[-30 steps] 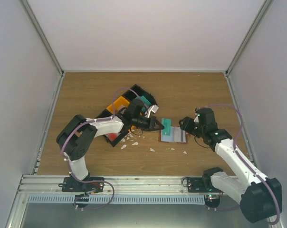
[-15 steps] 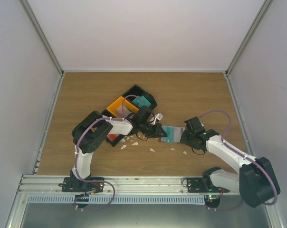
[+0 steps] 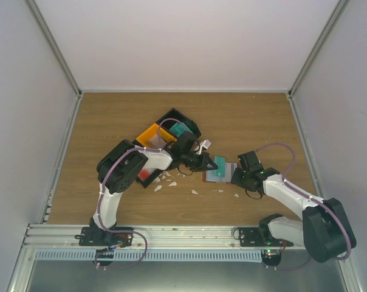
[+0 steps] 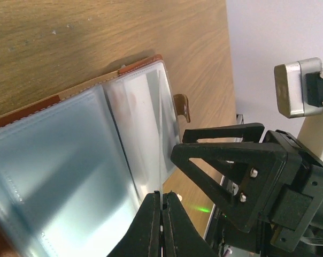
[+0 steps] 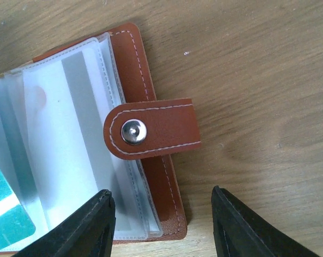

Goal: Put the credit cards into the card holder
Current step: Insert the credit card into the card holder.

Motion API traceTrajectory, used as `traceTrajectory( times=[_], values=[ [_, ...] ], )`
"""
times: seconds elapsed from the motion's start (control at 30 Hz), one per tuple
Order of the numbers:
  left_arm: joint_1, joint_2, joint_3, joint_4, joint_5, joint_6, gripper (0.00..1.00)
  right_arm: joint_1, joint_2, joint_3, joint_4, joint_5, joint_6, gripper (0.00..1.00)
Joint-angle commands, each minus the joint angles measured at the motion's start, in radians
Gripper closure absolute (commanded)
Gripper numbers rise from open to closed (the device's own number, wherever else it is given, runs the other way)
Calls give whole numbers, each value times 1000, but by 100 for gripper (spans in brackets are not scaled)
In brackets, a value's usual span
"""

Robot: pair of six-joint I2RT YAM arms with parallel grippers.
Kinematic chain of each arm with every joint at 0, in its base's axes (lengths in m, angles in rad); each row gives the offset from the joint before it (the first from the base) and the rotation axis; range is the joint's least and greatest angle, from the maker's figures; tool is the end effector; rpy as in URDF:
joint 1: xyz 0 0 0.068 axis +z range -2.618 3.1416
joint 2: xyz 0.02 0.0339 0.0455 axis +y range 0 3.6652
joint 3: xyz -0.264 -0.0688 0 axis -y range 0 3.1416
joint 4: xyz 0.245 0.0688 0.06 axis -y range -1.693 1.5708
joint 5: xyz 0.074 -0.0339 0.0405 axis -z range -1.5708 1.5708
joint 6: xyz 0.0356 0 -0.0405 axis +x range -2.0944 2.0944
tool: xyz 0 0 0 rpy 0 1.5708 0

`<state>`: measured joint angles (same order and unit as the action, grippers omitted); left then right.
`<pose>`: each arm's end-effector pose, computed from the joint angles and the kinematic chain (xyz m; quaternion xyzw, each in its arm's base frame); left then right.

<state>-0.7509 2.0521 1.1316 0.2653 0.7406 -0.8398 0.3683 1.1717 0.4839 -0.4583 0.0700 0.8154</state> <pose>0.2891 -0.3026 0.1277 0.1226 0.8425 -0.5215 0.0566 0.1781 0.0661 0.1478 0.2238 0.9510 0.0891 0.1939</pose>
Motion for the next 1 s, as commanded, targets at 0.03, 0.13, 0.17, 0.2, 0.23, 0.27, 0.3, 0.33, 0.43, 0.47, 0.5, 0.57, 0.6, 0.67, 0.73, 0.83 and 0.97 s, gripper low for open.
traceTrajectory(
  times=[0.03,0.13,0.17,0.2,0.23,0.27,0.3,0.33,0.43,0.47,0.5,0.57,0.6,0.67,0.73,0.83,0.97],
  values=[
    [5,30,11,57,-13,6,100,-9,-13,-20,29,2,-13,51],
    [8,29,5,46,-32,13,100,-9,-23,-26,32,0,-13,53],
    [10,29,5,41,-38,17,100,-8,-23,-27,32,-3,-14,53],
    [10,29,7,39,-42,21,100,-9,-21,-28,33,-5,-14,54],
    [10,32,9,34,-44,22,100,-9,-20,-28,33,-6,-14,54],
    [9,35,11,29,-47,22,100,-8,-17,-28,34,-7,-15,56],
    [9,39,12,24,-50,22,100,-8,-17,-28,33,-7,-16,57],
    [9,39,10,19,-54,21,100,-8,-17,-28,35,-6,-18,57],
    [7,43,6,-2,-68,19,100,-11,-18,-32,39,-2,-17,59],
    [7,44,5,-8,-71,16,100,-11,-17,-35,42,-2,-17,59],
    [7,49,5,-10,-70,13,100,-11,-15,-38,44,-5,-15,60],
    [7,57,6,-6,-58,7,100,-11,-15,-45,53,-12,-15,60],
    [6,60,6,-6,-53,1,100,-10,-14,-48,56,-15,-12,60],
    [4,69,8,-2,-41,-9,100,-10,-14,-54,61,-18,-12,60],
    [2,79,8,0,-31,-21,100,-10,-10,-56,65,-22,-11,60],
    [-1,89,13,1,-21,-36,100,-10,4,-59,74,-34,-12,61],
    [-13,98,22,1,-18,-30,100,-10,6,-67,95,-60,-16,61]
  ],
)
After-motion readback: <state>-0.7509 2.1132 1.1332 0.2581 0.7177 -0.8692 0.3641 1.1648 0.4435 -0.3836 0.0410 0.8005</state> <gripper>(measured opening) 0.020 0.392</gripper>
